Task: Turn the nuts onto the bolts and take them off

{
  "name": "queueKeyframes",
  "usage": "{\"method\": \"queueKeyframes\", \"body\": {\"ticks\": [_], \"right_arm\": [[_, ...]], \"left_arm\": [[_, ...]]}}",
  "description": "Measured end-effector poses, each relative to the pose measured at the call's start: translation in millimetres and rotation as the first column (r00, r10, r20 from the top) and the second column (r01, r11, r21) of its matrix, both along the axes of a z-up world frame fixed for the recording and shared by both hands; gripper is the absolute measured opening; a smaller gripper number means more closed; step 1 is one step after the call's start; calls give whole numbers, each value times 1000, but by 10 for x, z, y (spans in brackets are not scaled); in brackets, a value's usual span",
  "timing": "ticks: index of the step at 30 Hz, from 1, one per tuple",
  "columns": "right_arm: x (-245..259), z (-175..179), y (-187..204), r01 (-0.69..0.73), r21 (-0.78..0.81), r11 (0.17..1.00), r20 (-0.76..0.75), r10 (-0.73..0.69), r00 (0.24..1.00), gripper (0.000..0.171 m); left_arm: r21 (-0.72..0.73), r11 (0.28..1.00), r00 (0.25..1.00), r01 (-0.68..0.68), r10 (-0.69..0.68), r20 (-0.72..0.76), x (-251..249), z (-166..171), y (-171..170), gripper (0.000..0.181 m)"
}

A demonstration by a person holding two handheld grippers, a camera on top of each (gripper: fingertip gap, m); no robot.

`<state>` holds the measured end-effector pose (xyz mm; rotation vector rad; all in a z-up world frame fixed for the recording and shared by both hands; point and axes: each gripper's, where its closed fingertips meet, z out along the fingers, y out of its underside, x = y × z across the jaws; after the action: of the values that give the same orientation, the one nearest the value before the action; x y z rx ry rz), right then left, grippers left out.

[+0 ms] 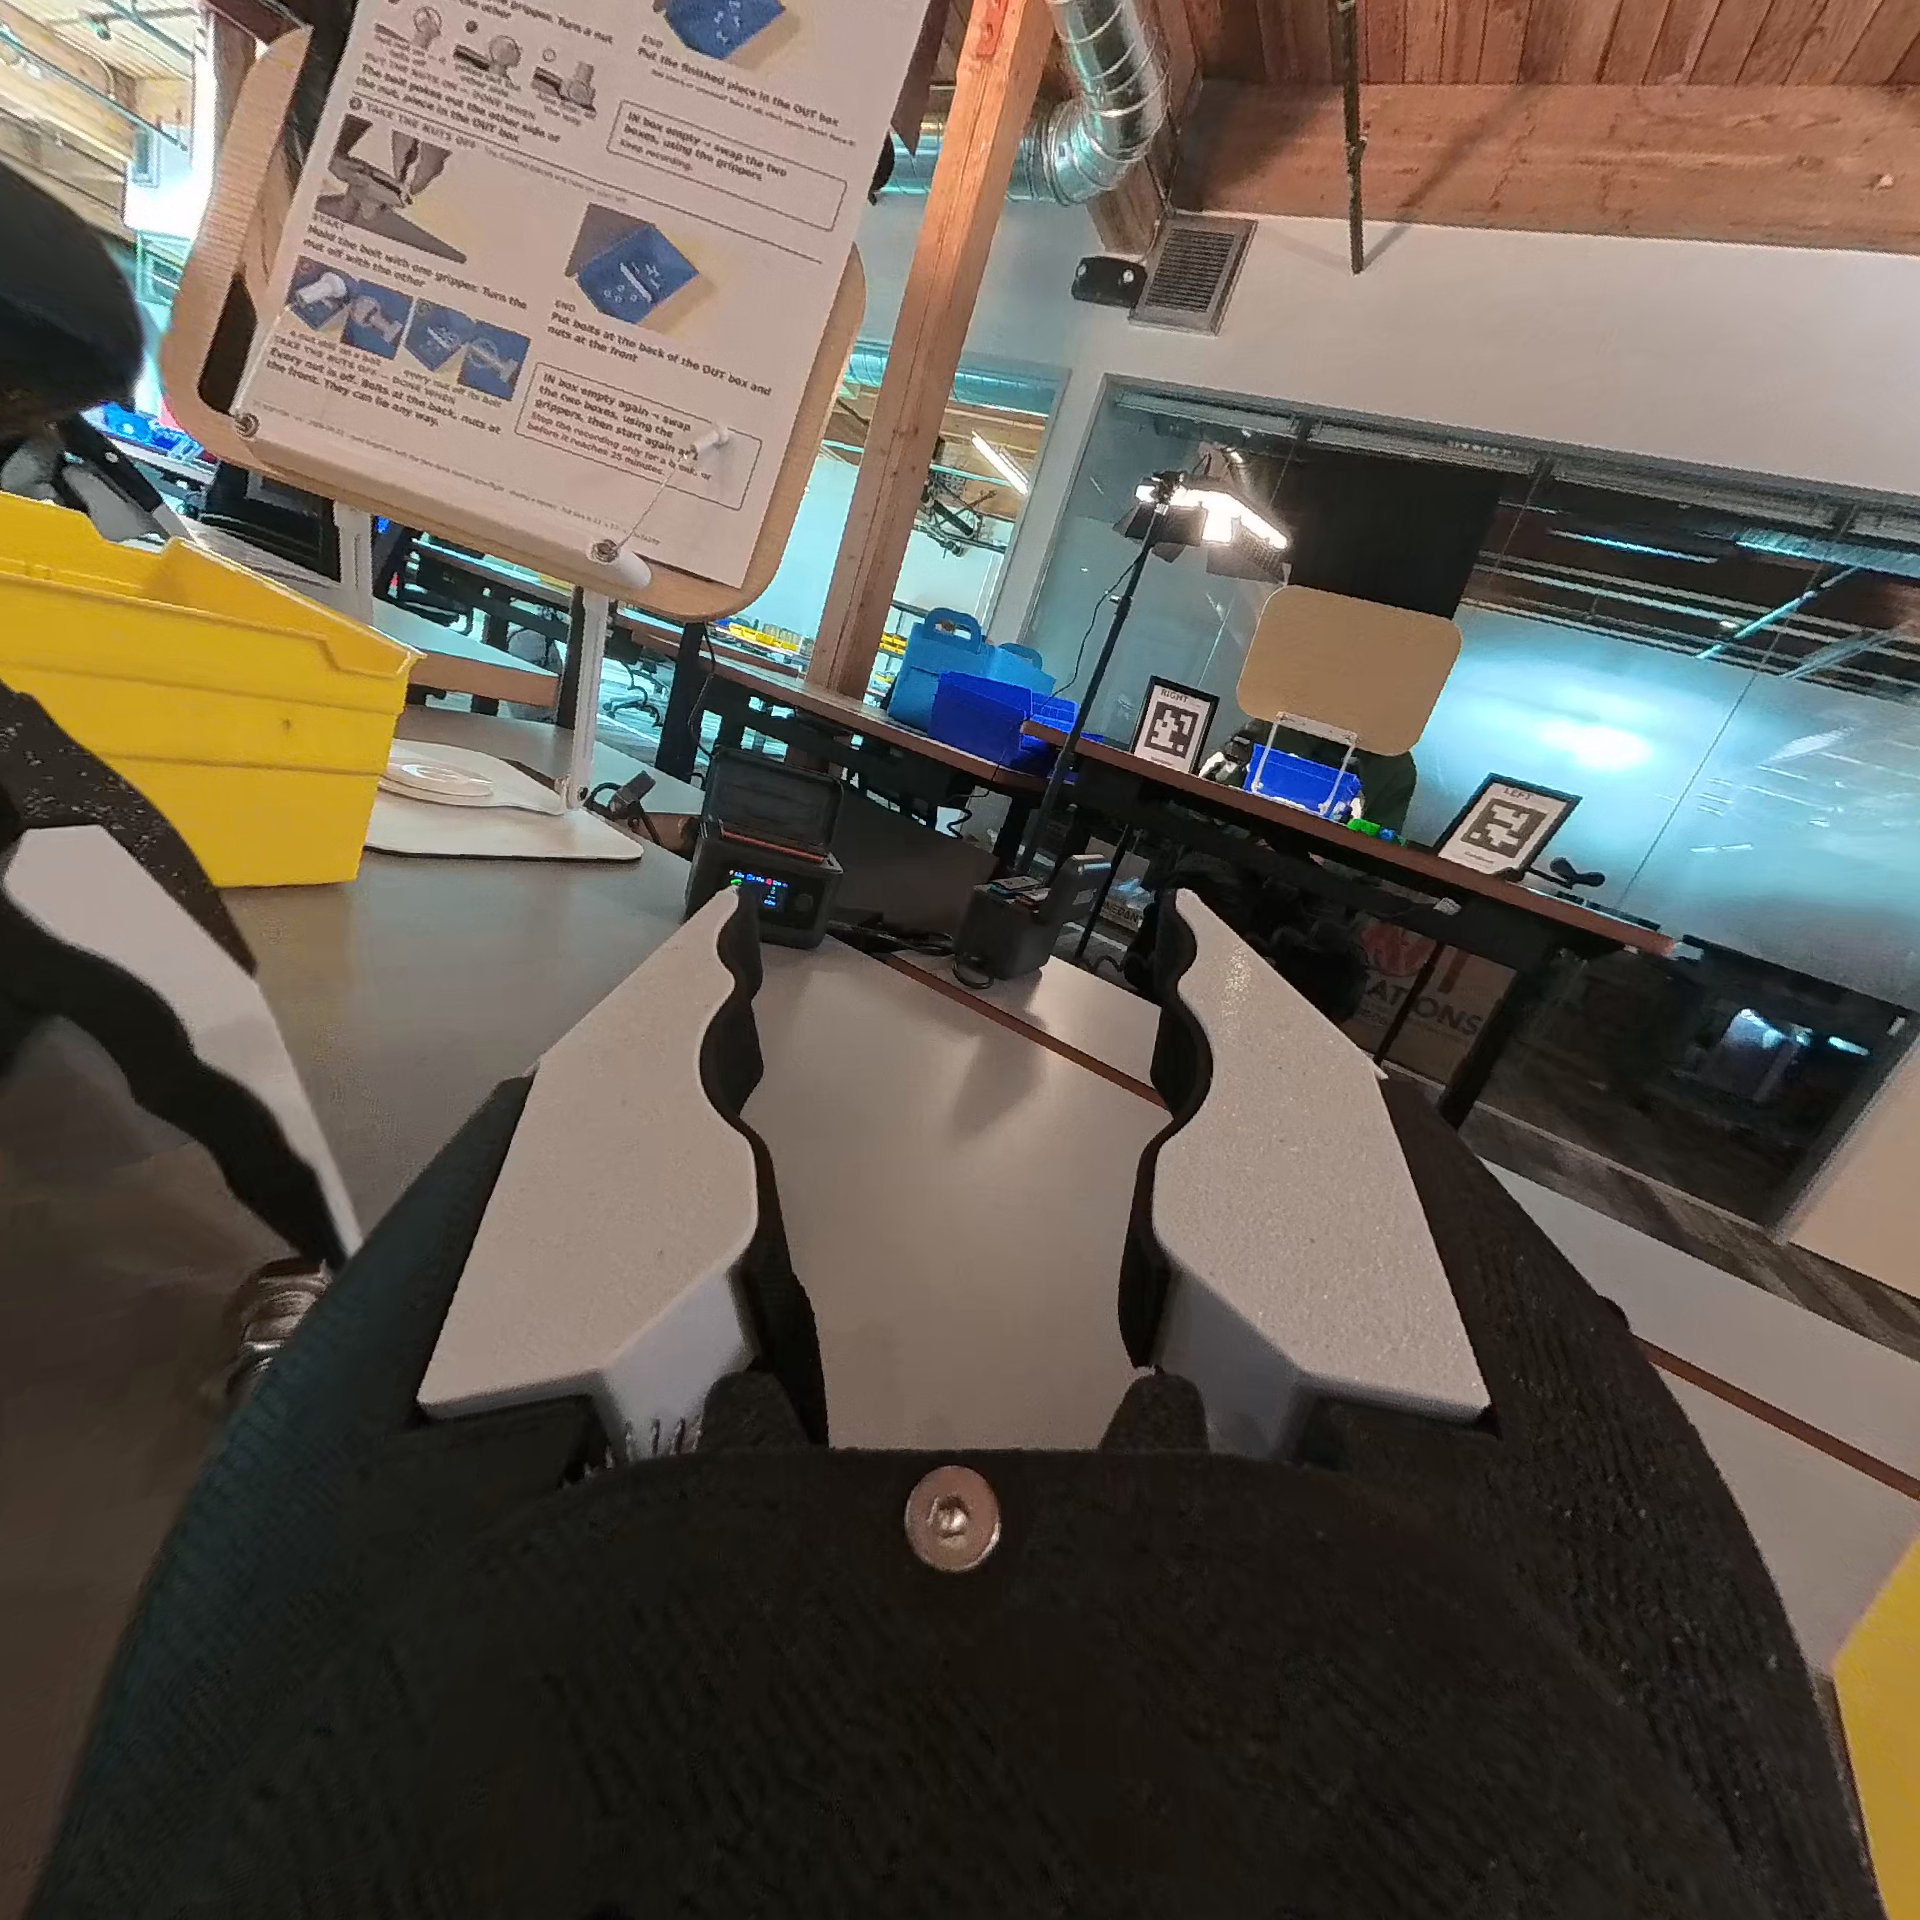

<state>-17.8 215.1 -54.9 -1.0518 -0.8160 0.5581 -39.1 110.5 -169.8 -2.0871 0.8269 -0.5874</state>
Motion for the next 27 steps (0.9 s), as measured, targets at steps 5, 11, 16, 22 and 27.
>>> {"method": "queueKeyframes", "body": {"ticks": [5,11,16,22,27], "right_arm": [[0,2,-2,-1,0,1000,0,1,1000,75],[-1,1,-2,-1,0,1000,-1,1,1000,75],[-1,1,-1,-1,-1,1000,-1,1,1000,75],[-5,-1,-5,-2,1,1000,2,2,1000,75],[-6,-1,-10,-5,1,1000,1,5,1000,75]], "left_arm": [[0,999,999,48,-48,-22,-2,-46,-126,38],[-13,1000,1000,-23,23,-5,-9,-40,-60,49],[-11,991,990,-135,136,33,92,2,-38,64],[59,972,974,-227,227,-7,104,30,51,61],[47,963,964,-266,266,-9,-18,17,66,55]]}}
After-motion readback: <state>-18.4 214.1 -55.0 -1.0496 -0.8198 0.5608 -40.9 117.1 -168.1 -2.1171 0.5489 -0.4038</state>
